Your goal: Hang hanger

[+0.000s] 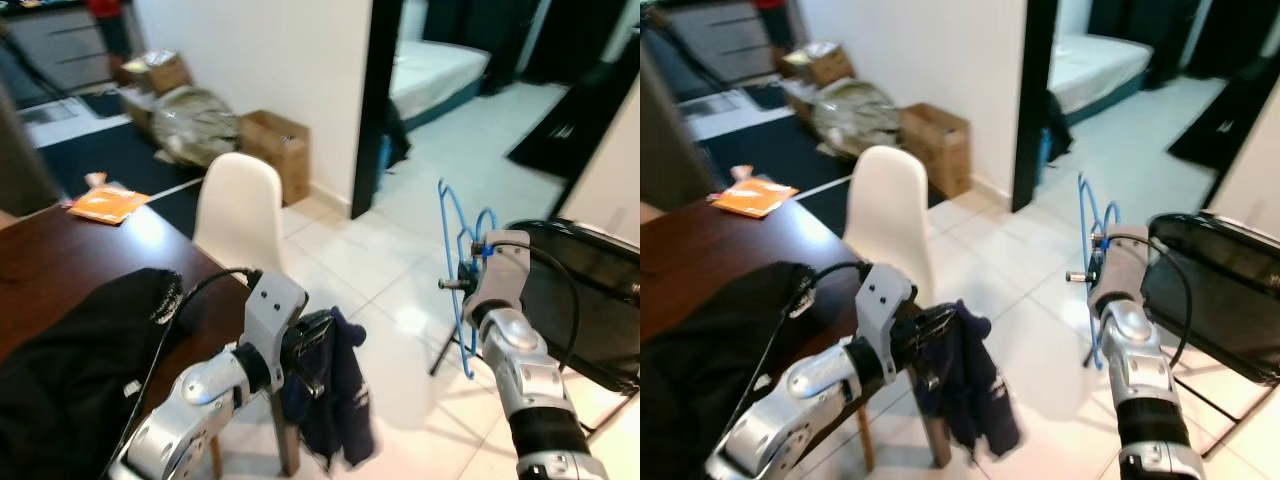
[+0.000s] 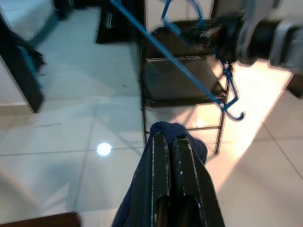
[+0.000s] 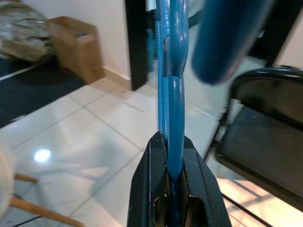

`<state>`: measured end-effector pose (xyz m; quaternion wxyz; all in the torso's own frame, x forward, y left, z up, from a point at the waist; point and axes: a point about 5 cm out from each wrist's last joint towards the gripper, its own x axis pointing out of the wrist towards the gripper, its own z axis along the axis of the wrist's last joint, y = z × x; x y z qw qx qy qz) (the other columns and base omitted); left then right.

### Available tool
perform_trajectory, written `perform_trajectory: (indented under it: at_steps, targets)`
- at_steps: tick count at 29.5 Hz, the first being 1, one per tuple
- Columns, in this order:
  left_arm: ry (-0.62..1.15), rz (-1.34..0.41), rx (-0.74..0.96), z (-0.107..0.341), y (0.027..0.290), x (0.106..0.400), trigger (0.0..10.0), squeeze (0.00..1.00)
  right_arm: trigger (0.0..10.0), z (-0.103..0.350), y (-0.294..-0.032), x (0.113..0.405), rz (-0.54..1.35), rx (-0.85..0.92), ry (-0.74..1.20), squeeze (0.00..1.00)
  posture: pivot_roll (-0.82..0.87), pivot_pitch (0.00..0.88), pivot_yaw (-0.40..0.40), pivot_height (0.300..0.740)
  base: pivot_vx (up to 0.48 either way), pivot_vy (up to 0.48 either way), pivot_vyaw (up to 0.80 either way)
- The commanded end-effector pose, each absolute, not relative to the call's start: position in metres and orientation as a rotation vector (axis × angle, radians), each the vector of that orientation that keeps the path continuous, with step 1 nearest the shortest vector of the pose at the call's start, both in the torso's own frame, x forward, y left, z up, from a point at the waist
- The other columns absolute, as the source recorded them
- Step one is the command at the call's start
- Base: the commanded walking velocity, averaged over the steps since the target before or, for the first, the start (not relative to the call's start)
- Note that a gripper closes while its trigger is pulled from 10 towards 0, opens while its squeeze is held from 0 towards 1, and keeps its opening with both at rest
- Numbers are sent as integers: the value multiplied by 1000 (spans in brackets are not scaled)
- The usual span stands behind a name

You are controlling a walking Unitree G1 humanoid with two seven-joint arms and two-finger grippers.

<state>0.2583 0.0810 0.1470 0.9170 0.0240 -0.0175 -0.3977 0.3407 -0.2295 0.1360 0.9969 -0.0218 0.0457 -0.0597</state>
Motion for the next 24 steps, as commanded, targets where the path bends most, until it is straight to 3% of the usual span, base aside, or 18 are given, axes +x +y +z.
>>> perform_trajectory:
  at_steps: [1,17,24]
  targets:
    - [-40,-827,61,146,80,258,10000,0,10000,132,-230,340,-125,-49,103,0,10,0,23,740,0,-454,-788]
    - [-77,-797,10,149,80,262,10000,0,10000,138,-223,344,-99,-107,88,0,8,0,3,740,0,-452,-766]
    - [-100,-813,2,155,84,264,10000,0,10000,138,-222,346,-91,-108,92,0,8,0,3,740,0,0,-771]
